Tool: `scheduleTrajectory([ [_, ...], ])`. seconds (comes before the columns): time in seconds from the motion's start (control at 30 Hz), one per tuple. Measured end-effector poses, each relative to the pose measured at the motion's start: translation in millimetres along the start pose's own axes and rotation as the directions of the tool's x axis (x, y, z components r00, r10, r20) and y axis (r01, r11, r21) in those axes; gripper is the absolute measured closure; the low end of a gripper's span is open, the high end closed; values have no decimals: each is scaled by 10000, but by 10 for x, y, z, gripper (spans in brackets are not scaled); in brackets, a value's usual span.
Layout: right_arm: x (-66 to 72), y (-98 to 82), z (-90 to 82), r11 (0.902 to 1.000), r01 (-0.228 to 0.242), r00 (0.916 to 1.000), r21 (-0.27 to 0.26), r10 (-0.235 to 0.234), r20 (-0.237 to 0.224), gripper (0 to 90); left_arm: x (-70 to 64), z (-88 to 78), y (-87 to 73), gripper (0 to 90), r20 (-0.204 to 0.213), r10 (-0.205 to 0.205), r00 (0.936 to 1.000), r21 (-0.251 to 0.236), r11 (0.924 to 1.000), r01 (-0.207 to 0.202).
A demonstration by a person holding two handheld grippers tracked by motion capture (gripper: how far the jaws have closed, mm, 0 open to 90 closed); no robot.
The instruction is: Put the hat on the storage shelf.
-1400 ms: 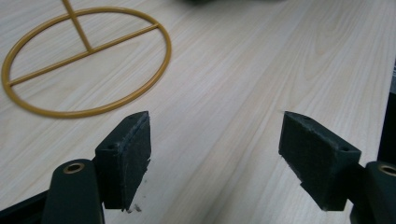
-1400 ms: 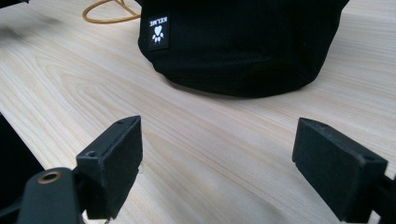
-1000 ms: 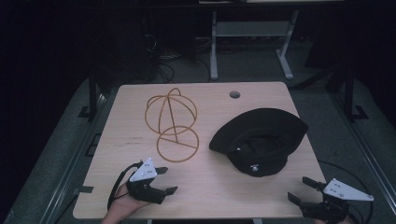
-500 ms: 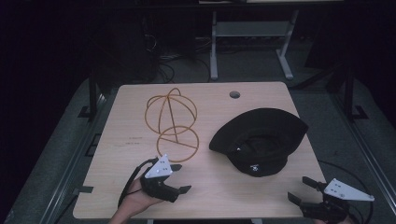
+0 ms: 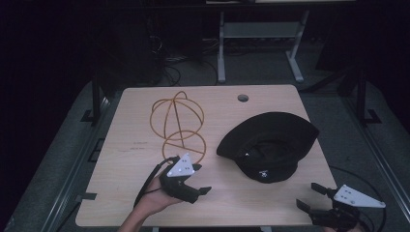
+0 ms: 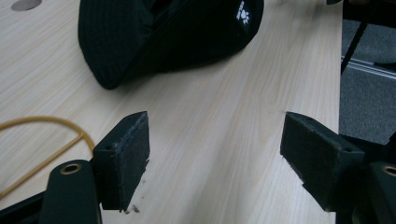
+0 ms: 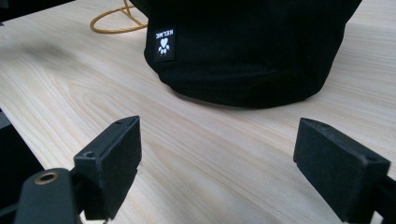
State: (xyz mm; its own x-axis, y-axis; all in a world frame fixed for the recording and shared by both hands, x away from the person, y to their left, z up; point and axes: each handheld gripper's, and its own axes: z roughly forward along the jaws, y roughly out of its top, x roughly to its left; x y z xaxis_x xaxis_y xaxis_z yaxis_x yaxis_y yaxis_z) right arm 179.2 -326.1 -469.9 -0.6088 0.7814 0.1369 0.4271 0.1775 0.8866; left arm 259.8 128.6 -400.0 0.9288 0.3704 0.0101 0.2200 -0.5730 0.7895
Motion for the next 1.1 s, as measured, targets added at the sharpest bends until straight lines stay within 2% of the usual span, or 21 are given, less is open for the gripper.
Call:
scheduleTrajectory([
  [0.47,3,5,-6,10000,77,9999,-16,-77,-104,147,-48,333,415,236,410,549,9977,85,9984,-552],
  [0.73,4,20,5,9999,103,9997,-102,-105,-231,147,-27,463,617,230,322,814,9962,108,9966,-817],
  [1.0,7,21,-2,9998,89,9996,-189,-94,-283,147,-21,663,768,233,238,1157,9930,509,9919,-1168],
  [1.1,9,19,5,9999,115,9995,-125,-118,-299,147,-2,759,802,259,214,1137,9933,644,9913,-1148],
])
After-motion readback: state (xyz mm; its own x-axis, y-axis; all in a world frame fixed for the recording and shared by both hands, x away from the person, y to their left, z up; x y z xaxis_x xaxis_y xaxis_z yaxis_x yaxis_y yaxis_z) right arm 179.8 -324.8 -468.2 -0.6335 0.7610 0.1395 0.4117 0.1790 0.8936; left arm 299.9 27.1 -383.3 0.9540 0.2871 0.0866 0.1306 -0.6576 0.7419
